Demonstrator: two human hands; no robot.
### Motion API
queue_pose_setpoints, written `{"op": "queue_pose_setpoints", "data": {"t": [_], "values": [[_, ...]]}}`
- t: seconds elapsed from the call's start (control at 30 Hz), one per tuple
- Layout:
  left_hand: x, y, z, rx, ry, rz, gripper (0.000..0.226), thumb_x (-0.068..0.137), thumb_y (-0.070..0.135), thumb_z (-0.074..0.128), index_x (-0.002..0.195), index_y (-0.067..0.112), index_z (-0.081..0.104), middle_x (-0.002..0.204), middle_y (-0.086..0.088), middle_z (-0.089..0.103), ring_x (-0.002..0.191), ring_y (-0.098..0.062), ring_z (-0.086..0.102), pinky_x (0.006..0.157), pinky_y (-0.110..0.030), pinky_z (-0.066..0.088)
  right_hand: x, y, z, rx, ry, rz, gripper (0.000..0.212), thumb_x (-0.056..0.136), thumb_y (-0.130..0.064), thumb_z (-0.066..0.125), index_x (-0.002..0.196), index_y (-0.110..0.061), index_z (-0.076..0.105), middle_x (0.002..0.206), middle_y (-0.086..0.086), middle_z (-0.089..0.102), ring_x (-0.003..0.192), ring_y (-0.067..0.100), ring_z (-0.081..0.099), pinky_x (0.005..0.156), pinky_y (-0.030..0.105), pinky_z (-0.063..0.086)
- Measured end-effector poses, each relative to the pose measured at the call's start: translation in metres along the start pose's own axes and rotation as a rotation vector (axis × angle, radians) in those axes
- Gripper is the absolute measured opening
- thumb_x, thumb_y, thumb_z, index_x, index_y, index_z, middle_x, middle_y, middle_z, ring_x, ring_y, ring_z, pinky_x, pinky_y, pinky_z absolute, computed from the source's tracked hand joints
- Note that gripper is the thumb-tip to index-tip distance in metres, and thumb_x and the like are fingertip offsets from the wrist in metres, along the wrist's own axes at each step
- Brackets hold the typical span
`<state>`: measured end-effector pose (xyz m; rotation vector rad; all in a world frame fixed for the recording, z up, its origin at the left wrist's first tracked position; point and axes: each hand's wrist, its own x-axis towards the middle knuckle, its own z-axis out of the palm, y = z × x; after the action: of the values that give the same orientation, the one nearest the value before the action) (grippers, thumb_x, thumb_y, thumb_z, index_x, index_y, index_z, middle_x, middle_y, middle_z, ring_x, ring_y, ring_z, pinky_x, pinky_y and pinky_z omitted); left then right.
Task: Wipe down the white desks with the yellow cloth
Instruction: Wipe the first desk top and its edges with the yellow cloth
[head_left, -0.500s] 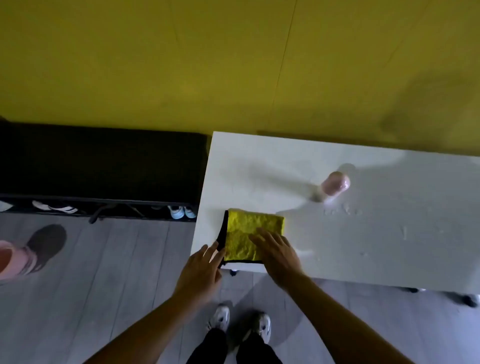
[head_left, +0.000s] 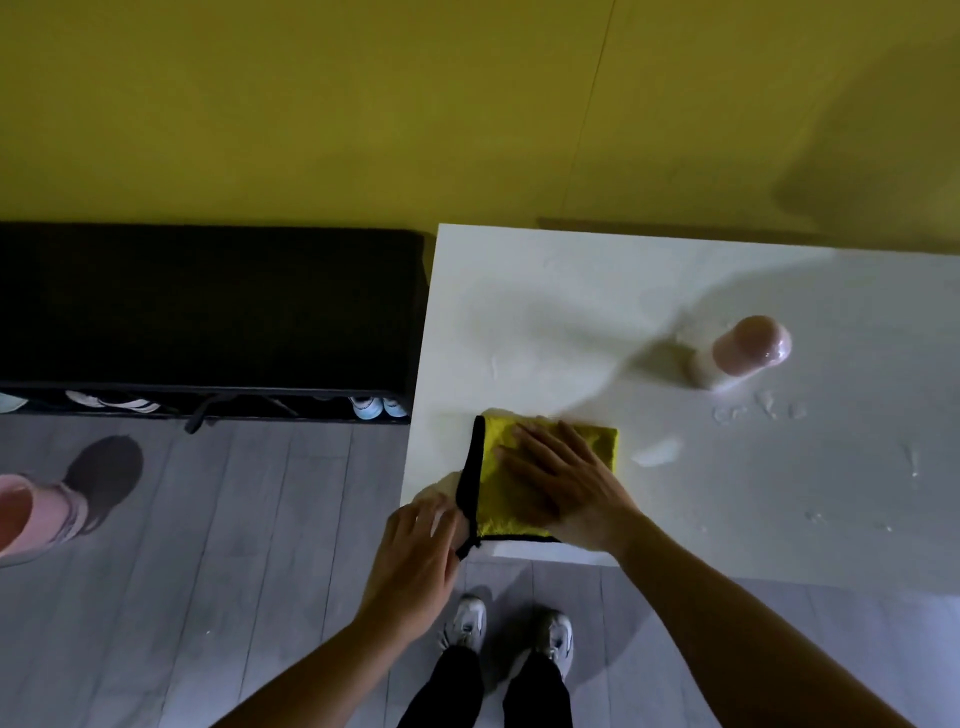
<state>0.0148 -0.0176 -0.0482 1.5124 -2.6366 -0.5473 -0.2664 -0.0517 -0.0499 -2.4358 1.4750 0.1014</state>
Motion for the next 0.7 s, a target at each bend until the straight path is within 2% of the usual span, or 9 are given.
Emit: {"op": "queue_pose_setpoints", "data": {"t": [0.1,0.17,0.23,0.33,0.4,0.53,0.6,0.67,0.7], "values": [[0.022,-0.007,0.0,0.033,0.113,-0.017,0.061,0.076,0.019,0.081,0.132,0.01,0.06,0.135,-0.017,0.063,0.116,-0.034,0.065,0.095,-0.042,0.058,-0.008,-0.011,0.009,0.047,0.086,0.083,0.088,0.091,-0.079,0.04,0.161,-0.036,0.009,0.17,0.001,0.009,0.157,0.023,0.005,0.125,0.059,0.007],[0.04,-0.011,0.0,0.029,0.206,-0.028,0.049,0.085,0.014,0.073,0.133,0.007,0.062,0.137,-0.018,0.062,0.123,-0.034,0.061,0.1,-0.044,0.054,-0.019,-0.017,0.018,0.055,0.112,0.12,0.083,0.093,-0.079,0.035,0.161,-0.038,0.01,0.169,0.0,0.01,0.157,0.022,0.007,0.125,0.059,0.005],[0.059,-0.015,-0.001,0.019,0.243,-0.026,0.038,0.097,0.014,0.056,0.133,0.005,0.063,0.139,-0.018,0.06,0.126,-0.033,0.057,0.103,-0.045,0.051,-0.029,-0.02,0.023,0.09,0.145,0.186,0.076,0.096,-0.074,0.038,0.16,-0.039,0.017,0.169,0.0,0.014,0.157,0.021,0.008,0.124,0.06,0.009],[0.079,-0.012,-0.006,0.012,0.244,0.012,0.029,0.099,0.017,0.051,0.122,0.006,0.066,0.121,-0.016,0.064,0.107,-0.035,0.062,0.09,-0.046,0.052,-0.031,-0.024,0.019,0.169,0.221,0.255,0.067,0.098,-0.066,0.045,0.156,-0.034,0.034,0.168,0.001,0.019,0.157,0.021,0.009,0.125,0.056,0.011],[0.084,-0.003,-0.011,0.017,0.244,0.021,0.029,0.101,0.021,0.049,0.12,0.006,0.065,0.112,-0.014,0.064,0.095,-0.033,0.06,0.082,-0.045,0.051,-0.032,-0.026,0.013,0.262,0.319,0.268,0.063,0.1,-0.057,0.049,0.154,-0.026,0.041,0.166,0.002,0.027,0.155,0.021,0.017,0.126,0.051,0.014],[0.074,0.018,-0.012,-0.001,0.183,0.104,0.033,0.096,0.018,0.063,0.128,0.009,0.062,0.118,-0.011,0.062,0.1,-0.029,0.059,0.086,-0.044,0.053,-0.048,-0.011,0.008,0.295,0.523,0.43,0.05,0.101,-0.028,0.053,0.15,-0.018,0.047,0.159,0.007,0.039,0.149,0.024,0.034,0.121,0.048,0.029],[0.063,0.036,-0.006,0.011,0.165,0.229,0.038,0.09,0.017,0.07,0.127,0.01,0.063,0.122,-0.011,0.064,0.105,-0.028,0.061,0.09,-0.043,0.056,-0.053,0.004,0.008,0.268,0.494,0.492,0.053,0.098,-0.015,0.055,0.15,-0.02,0.047,0.16,0.008,0.037,0.15,0.026,0.031,0.123,0.048,0.026],[0.052,0.06,0.007,0.023,0.113,0.344,0.047,0.084,0.017,0.076,0.128,0.013,0.062,0.125,-0.01,0.066,0.108,-0.028,0.065,0.091,-0.04,0.058,-0.053,0.019,0.007,0.258,0.414,0.457,0.055,0.097,-0.016,0.057,0.151,-0.022,0.046,0.159,0.008,0.04,0.149,0.028,0.034,0.123,0.048,0.025],[0.048,0.071,0.014,0.008,0.066,0.368,0.052,0.084,0.018,0.078,0.133,0.014,0.061,0.129,-0.01,0.065,0.112,-0.028,0.066,0.093,-0.039,0.059,-0.053,0.024,0.008,0.263,0.391,0.428,0.053,0.097,-0.021,0.057,0.149,-0.022,0.049,0.155,0.008,0.045,0.144,0.03,0.04,0.12,0.048,0.03]]}}
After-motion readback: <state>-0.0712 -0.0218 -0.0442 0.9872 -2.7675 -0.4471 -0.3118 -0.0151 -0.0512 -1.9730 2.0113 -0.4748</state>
